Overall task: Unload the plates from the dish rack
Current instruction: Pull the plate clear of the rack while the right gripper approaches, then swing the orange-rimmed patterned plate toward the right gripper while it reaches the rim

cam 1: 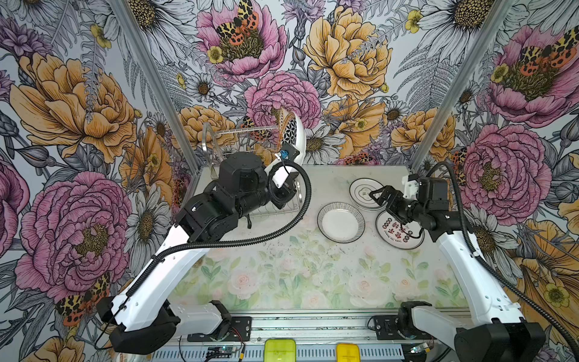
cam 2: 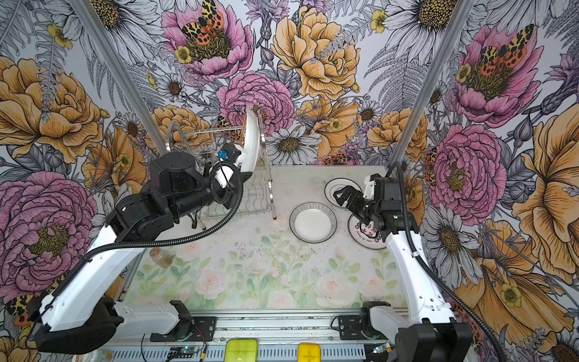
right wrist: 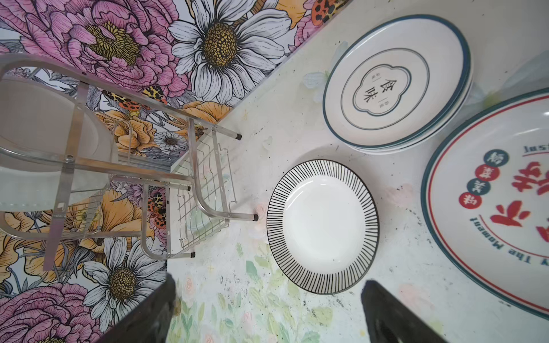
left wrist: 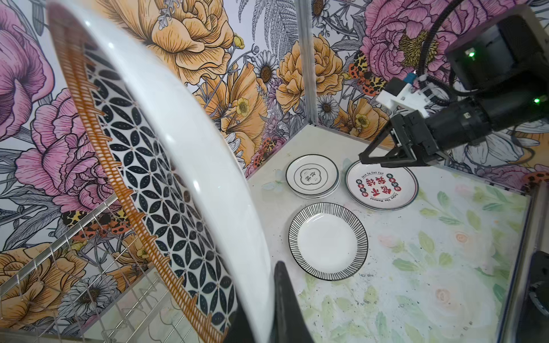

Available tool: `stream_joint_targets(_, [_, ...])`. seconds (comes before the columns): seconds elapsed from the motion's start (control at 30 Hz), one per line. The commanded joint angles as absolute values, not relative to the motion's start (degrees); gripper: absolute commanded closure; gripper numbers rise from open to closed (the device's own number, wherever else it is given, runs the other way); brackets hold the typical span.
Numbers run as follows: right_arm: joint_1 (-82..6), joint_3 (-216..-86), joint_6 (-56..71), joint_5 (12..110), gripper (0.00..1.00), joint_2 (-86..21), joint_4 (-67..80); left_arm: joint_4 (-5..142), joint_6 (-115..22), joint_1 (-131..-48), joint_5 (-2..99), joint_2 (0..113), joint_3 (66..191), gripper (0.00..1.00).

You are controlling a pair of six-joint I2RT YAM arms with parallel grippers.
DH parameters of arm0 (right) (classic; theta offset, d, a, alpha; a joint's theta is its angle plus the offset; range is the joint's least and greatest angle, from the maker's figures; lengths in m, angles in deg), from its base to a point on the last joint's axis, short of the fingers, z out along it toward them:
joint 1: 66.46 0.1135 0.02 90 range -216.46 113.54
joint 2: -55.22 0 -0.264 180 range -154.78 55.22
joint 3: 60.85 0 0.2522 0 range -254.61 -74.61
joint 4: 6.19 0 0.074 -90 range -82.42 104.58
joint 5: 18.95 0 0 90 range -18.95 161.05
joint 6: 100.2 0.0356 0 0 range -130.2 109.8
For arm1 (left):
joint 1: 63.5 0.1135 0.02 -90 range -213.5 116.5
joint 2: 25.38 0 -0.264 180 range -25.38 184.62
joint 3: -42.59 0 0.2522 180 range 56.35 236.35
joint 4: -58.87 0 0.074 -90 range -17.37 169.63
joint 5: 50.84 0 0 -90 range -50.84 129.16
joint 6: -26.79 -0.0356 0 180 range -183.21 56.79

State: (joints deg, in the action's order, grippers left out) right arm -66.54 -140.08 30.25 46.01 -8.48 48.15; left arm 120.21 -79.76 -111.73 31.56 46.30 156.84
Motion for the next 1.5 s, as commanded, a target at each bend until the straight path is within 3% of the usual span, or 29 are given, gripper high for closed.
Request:
stream_joint_targets(0.0, [-66.73, -142.99, 30.19, 48.28, 0.01, -7.27, 49.89, 113.77, -82.49, -118.92, 20.11, 44.95, 155.95, 1.0])
stream_joint_targets(0.2, [-66.64, -146.36, 29.81, 49.61, 0.01, -8.3, 51.99, 113.77, -81.42, -126.15, 14.61, 49.95, 152.54, 1.0])
stream_joint_targets(0.8, [-62.08, -155.02, 31.93, 48.97, 0.12, -8.43, 53.45, 113.94, -83.66, -127.87, 14.1, 67.19, 154.52, 1.0])
stream_joint_targets(1.47, [-54.31, -156.7, 26.68, 52.15, 0.24, -23.62, 55.87, 115.41, -87.1, -129.68, 8.17, 75.72, 156.44, 1.0])
